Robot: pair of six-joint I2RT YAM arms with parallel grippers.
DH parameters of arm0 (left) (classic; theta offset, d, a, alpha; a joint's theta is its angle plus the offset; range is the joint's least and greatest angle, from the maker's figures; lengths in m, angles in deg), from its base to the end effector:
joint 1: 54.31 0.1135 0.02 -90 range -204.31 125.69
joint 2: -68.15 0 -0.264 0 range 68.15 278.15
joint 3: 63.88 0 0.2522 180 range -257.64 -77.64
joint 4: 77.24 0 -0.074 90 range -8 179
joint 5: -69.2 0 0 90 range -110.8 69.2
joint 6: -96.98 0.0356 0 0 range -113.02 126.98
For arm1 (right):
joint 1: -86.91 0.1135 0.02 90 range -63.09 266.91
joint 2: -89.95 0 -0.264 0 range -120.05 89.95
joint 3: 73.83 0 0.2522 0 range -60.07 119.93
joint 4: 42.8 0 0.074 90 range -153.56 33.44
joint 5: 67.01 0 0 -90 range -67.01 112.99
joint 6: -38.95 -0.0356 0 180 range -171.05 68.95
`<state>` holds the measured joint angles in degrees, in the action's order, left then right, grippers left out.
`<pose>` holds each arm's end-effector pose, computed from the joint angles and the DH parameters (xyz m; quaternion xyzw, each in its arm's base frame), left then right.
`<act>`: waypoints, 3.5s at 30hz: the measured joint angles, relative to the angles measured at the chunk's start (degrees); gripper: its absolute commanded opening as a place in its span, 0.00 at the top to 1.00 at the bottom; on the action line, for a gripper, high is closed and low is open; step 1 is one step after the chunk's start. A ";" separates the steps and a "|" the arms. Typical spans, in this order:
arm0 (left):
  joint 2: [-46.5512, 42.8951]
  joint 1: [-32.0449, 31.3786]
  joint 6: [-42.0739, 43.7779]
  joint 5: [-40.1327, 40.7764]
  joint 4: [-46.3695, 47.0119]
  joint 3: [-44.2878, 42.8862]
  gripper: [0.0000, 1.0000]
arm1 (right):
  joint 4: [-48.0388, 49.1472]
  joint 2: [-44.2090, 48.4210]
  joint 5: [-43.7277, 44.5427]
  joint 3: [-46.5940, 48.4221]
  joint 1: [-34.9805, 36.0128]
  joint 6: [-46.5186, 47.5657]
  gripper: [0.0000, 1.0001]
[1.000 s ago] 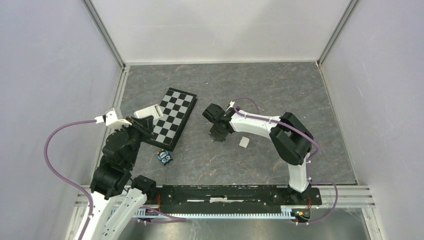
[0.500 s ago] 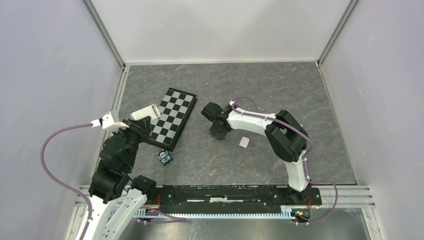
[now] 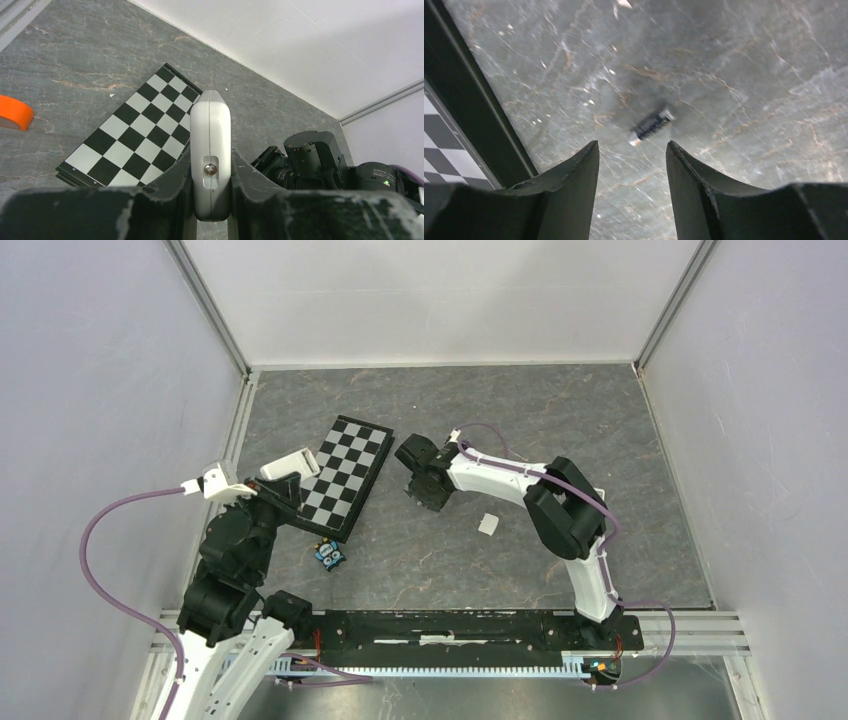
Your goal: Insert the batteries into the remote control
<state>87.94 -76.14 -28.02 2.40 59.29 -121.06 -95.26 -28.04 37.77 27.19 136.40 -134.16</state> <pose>0.0777 -0.0160 0.3447 -0.2171 0.7082 -0.1802 0.6472 0.2818 0.3159 0.1715 0.3042 0.9274 0.1113 0.1871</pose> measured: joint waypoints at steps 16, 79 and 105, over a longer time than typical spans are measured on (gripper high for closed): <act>0.00 0.00 0.00 0.70 -0.04 0.00 0.98 | -5.73 -3.69 2.21 5.64 -0.92 -0.39 0.54; -0.61 0.00 0.00 1.31 -0.20 0.00 0.98 | 13.22 3.52 -14.27 -10.23 -1.22 39.21 0.99; -0.24 0.00 0.00 2.19 -0.17 0.00 0.98 | 3.15 5.20 -3.72 -4.33 1.46 50.40 0.57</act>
<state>87.70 -76.14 -28.02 4.59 59.11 -121.06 -92.11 -22.84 34.06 22.86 137.87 -83.76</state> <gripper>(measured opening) 0.275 0.473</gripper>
